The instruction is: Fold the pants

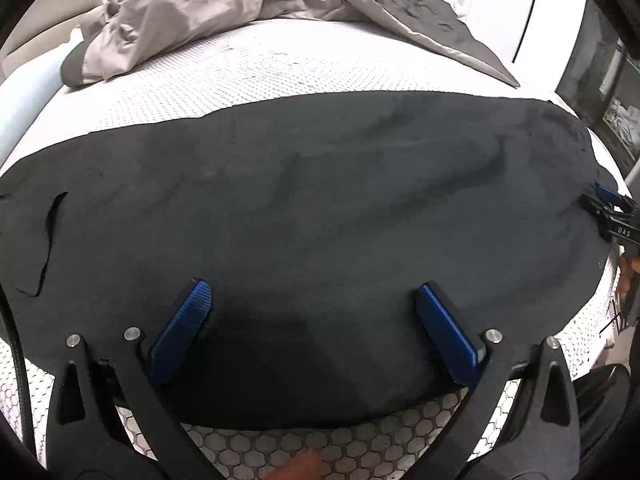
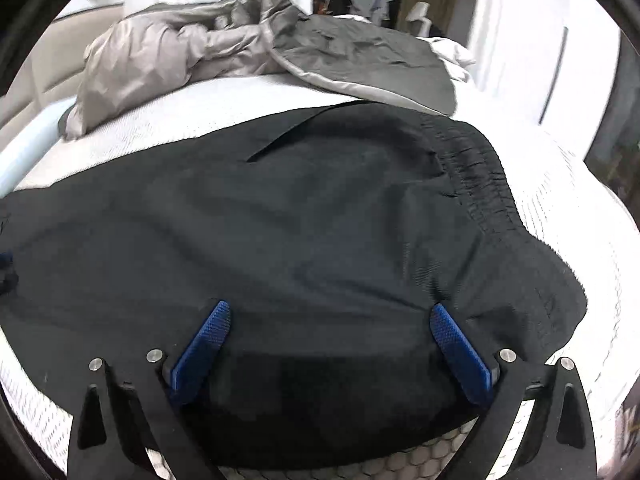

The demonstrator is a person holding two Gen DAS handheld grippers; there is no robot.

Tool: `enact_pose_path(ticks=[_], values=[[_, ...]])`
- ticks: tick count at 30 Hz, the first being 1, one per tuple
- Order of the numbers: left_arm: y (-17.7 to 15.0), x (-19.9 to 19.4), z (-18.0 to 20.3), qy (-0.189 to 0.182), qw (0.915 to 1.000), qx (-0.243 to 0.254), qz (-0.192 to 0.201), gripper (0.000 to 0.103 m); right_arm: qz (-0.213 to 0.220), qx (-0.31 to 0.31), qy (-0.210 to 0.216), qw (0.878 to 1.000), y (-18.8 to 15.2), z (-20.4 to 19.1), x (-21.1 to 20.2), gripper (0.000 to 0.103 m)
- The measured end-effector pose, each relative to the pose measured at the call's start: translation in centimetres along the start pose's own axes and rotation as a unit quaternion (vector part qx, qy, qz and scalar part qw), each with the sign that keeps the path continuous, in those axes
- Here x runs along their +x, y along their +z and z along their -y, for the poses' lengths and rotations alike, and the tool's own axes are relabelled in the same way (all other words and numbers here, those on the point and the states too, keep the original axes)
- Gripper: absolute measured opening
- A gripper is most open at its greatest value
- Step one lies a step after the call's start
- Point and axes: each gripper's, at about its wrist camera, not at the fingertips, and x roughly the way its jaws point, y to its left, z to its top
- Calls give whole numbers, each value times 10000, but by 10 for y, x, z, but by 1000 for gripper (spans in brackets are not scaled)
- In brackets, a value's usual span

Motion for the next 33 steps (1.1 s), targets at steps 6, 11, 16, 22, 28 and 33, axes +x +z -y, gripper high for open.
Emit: enact_pose_path(ticks=[6, 11, 16, 22, 28, 33], values=[[18, -16, -23, -501, 9956, -580, 536, 102, 156, -303, 200, 9992, 15, -26, -26, 102], [20, 10, -28, -383, 9972, -646, 9, 102, -228, -937, 735, 9926, 30, -81, 0, 102], [19, 9, -26, -268, 9983, -520, -2, 102, -333, -1064, 531, 9923, 35, -60, 22, 102], [17, 12, -19, -97, 9988, -483, -75, 102, -333, 63, -1318, 9907, 28, 61, 31, 101], [18, -13, -21, -188, 9963, -713, 440, 102, -47, 89, -1238, 9923, 43, 46, 7, 102], [21, 0, -44, -56, 9924, -1223, 139, 102, 88, -367, -214, 9991, 63, -26, -8, 102]])
